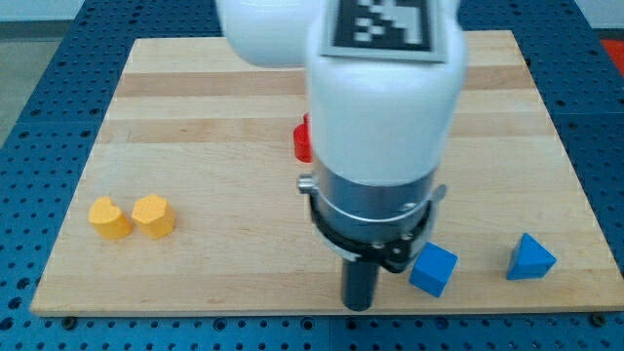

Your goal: Push the blue cube into the blue triangle

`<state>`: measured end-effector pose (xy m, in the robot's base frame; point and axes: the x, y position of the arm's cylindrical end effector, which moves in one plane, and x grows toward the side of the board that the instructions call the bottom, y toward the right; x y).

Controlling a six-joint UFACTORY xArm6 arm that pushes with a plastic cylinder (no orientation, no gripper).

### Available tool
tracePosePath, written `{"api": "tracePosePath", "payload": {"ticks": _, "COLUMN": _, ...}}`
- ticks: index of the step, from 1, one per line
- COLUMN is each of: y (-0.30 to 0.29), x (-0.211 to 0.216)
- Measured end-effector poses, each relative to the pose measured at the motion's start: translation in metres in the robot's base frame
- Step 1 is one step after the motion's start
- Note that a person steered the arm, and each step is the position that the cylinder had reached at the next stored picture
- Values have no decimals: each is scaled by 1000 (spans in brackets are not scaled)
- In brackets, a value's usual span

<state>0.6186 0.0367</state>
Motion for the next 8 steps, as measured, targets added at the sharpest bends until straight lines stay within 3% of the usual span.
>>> {"api": "tracePosePath", "payload": {"ticks": 3, "y": 86, "x": -25}}
{"api": "tracePosePath", "payload": {"ticks": 5, "y": 32, "x": -38}}
{"api": "tracePosePath", "payload": {"ticks": 8, "y": 40, "x": -51}}
